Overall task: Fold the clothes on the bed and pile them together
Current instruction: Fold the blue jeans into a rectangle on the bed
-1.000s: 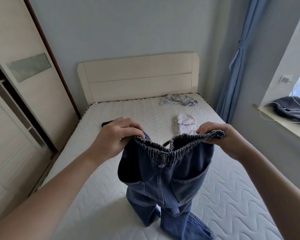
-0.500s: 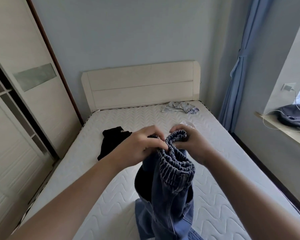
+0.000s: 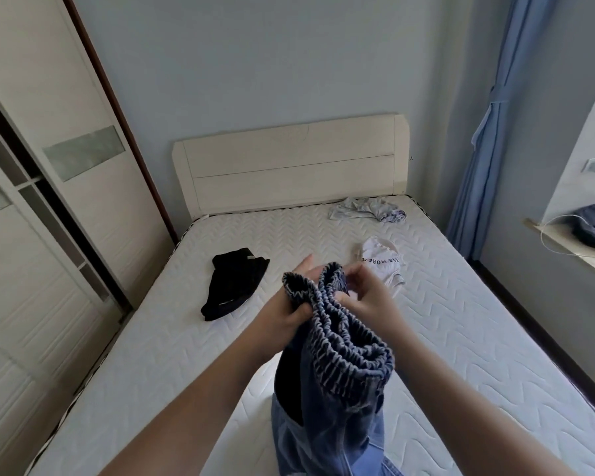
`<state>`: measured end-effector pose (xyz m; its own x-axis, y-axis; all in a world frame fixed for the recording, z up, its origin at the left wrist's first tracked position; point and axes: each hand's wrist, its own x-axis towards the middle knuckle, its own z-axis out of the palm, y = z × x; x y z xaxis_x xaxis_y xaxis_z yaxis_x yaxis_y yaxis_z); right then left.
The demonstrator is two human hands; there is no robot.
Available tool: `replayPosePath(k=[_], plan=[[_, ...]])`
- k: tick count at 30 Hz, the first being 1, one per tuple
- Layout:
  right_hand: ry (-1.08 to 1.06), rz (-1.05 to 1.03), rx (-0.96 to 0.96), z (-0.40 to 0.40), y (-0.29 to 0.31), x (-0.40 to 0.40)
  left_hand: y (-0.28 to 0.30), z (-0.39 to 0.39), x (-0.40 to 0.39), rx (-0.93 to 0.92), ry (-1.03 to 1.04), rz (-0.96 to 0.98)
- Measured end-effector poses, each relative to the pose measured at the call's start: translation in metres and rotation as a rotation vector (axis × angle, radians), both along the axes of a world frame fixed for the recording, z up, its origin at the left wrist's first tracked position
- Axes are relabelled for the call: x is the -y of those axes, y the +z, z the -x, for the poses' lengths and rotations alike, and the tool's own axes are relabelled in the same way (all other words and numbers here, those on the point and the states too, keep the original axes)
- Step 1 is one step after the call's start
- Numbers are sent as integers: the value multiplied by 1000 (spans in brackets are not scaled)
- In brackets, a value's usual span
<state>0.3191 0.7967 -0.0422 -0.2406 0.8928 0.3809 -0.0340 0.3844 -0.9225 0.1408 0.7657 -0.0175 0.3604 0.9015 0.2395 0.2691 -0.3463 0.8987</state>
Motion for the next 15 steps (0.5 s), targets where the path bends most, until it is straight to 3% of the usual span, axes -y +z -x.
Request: replayPosePath(k=[2,4,11,15], plan=[[-149,-60,156,-3,4,5,-7,1,-1,15,-4,1],[-134,-67,239,-4,6,8,-14,2,0,18,9,22],[57,136,211,-29,-1,16,-40,2,-11,-44,128,70],[44,197,314,-50,-18,22,-62,-2,-13,-121,226,35]])
